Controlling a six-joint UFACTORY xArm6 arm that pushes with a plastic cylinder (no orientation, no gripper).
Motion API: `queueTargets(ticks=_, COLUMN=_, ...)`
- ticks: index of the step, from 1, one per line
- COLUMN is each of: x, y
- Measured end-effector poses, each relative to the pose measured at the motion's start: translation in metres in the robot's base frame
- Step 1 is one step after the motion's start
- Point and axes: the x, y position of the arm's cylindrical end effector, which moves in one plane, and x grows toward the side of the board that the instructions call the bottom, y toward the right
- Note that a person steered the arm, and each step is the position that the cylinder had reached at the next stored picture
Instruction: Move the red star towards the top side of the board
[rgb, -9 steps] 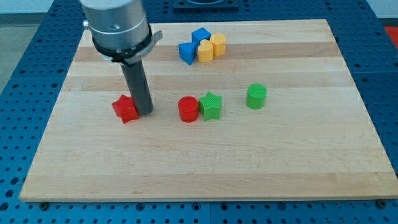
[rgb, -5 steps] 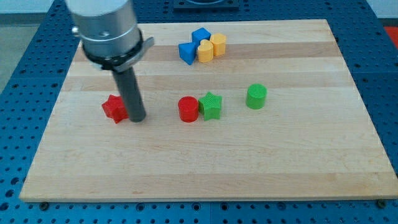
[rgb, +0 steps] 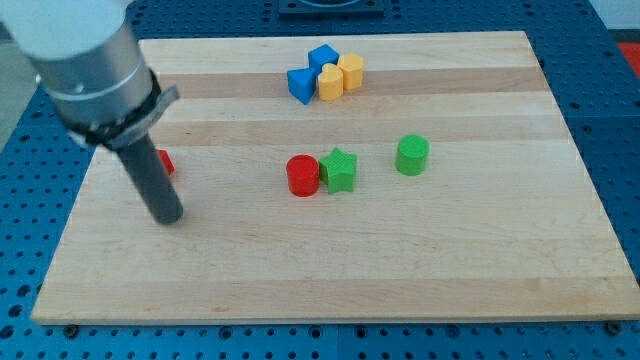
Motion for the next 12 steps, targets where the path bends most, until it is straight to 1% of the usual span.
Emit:
queueTargets(ticks=1, x=0.014, y=-0.001)
queueTargets(ticks=2, x=0.010, y=-0.031)
queueTargets(ticks=3, x=-0.022, y=-0.033)
queueTargets(ticks=4, x=-0.022, y=-0.044)
queueTargets(ticks=5, x=-0.057, y=-0.045)
queueTargets(ticks=6, x=-0.063, y=-0.045)
queueTargets(ticks=7, x=-0.105, y=-0.043)
queueTargets(ticks=8, x=-0.107, y=-0.046)
queueTargets(ticks=9, x=-0.118, y=-0.046)
queueTargets(ticks=10, x=-0.117, y=-0.047)
queueTargets(ticks=11, x=-0.090, y=-0.032)
queueTargets(ticks=12, x=-0.058, y=0.008)
